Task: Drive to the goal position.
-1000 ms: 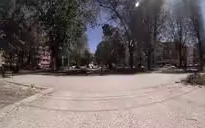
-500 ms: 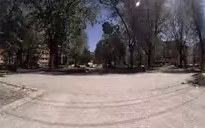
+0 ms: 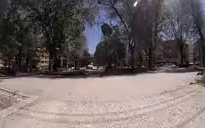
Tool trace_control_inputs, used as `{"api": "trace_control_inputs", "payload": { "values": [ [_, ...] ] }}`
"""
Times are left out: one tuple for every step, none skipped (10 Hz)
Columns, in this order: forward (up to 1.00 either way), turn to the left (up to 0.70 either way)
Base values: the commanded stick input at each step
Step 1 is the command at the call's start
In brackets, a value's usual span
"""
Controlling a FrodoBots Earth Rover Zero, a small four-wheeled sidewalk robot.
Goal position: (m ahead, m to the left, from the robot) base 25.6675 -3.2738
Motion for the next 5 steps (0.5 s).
{"api": "trace_control_inputs", "payload": {
  "values": [
    [0.70,0.01],
    [0.70,0.01],
    [0.70,-0.06],
    [0.70,-0.25],
    [0.70,-0.24]
  ]
}}
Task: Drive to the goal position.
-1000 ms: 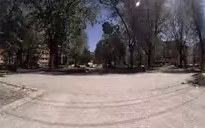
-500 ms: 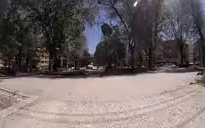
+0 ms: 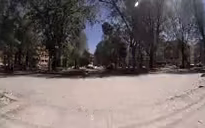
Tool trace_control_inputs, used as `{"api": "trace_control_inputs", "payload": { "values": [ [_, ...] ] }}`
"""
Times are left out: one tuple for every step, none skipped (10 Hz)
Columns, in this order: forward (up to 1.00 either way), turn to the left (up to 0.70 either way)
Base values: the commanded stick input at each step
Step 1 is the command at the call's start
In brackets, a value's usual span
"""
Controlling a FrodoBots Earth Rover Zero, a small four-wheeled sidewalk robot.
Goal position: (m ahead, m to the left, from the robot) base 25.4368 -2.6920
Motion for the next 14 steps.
{"api": "trace_control_inputs", "payload": {
  "values": [
    [0.70,-0.09],
    [0.70,0.01],
    [0.70,0.01],
    [0.70,0.01],
    [0.70,0.01],
    [0.70,0.01],
    [0.70,0.01],
    [0.70,0.01],
    [0.70,0.01],
    [0.70,0.01],
    [0.70,0.01],
    [0.70,0.01],
    [0.70,0.01],
    [0.70,0.01]
  ]
}}
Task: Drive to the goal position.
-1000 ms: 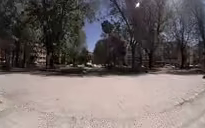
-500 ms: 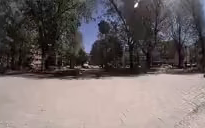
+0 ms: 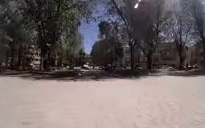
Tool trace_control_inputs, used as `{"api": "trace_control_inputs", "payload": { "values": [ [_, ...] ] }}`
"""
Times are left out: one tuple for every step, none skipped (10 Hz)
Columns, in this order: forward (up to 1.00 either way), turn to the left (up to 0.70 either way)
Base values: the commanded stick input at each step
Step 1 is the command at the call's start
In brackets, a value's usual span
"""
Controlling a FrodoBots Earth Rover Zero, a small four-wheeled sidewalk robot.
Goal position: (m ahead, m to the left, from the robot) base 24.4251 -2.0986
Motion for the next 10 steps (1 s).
{"api": "trace_control_inputs", "payload": {
  "values": [
    [0.70,0.01],
    [0.70,0.01],
    [0.70,0.01],
    [0.70,0.01],
    [0.70,0.01],
    [0.70,0.01],
    [0.70,0.01],
    [0.70,0.01],
    [0.70,0.01],
    [0.70,0.01]
  ]
}}
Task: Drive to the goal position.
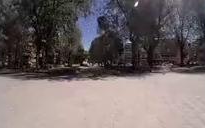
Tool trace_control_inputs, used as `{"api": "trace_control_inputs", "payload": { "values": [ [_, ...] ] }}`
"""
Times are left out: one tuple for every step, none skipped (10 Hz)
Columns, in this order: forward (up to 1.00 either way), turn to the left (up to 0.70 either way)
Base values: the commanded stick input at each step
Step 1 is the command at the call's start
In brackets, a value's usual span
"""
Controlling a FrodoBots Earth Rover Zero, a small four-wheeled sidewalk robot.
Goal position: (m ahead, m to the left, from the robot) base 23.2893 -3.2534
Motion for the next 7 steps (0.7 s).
{"api": "trace_control_inputs", "payload": {
  "values": [
    [0.70,0.01],
    [0.70,0.01],
    [0.70,0.01],
    [0.70,0.01],
    [0.70,0.01],
    [0.70,0.01],
    [0.70,0.01]
  ]
}}
